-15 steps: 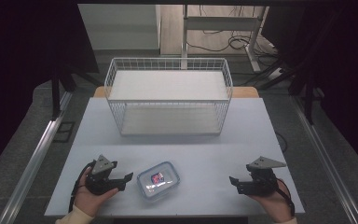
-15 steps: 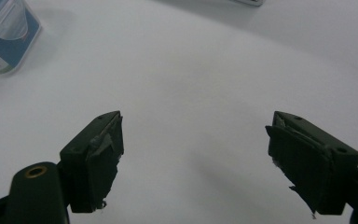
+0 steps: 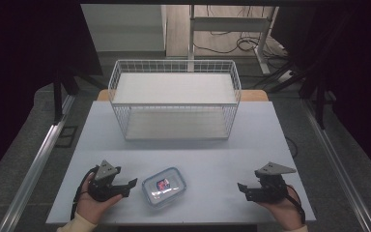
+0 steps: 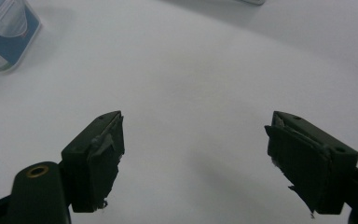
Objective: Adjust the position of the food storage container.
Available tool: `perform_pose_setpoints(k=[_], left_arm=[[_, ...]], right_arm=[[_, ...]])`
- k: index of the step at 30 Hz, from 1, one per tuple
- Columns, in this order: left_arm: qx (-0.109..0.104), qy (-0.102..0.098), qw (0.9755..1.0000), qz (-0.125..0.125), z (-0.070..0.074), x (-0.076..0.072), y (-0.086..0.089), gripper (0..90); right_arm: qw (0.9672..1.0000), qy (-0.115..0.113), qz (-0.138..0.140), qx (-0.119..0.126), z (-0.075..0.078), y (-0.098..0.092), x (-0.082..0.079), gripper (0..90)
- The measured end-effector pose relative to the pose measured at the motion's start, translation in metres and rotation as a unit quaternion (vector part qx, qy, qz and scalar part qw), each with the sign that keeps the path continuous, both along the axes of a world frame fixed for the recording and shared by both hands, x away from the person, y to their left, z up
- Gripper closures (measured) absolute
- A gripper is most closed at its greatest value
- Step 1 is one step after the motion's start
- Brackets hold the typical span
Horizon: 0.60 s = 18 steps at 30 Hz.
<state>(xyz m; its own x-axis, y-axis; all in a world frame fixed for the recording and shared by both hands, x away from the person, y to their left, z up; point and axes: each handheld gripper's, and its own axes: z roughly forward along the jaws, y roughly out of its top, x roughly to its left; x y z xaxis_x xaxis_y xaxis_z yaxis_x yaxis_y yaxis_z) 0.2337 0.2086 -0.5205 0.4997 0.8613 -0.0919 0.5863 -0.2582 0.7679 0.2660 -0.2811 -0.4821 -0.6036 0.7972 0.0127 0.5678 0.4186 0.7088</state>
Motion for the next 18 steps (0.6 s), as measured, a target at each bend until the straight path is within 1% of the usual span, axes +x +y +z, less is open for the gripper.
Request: perform_pose_setpoints(k=[10,12,15,16,17,18], left_arm=[[-0.004,0.002,1.0000,0.007,0.002,0.000,0.002,23.5],[-0.007,-0.005,0.9999,0.006,0.007,-0.001,0.003,24.0],[-0.013,-0.011,0.9999,0.004,0.014,-0.003,0.004,27.8],[-0.013,-0.011,0.9999,0.004,0.014,-0.003,0.004,28.4],[-0.018,-0.013,0.9998,0.001,0.020,-0.004,0.004,29.4],[-0.019,-0.014,0.9997,-0.004,0.023,-0.004,0.003,29.7]], right_arm=[[1.0000,-0.002,0.002,0.000,0.000,-0.001,0.001,19.2],[1.0000,-0.001,0.001,0.000,0.001,-0.001,0.001,19.2],[1.0000,-0.002,0.000,-0.001,0.001,0.000,0.001,19.3],[1.0000,-0.002,0.000,-0.001,0.002,0.000,0.001,19.3],[1.0000,-0.002,-0.001,-0.001,0.002,0.000,0.001,19.4],[1.0000,-0.002,-0.002,-0.001,0.002,0.000,0.001,19.4]])
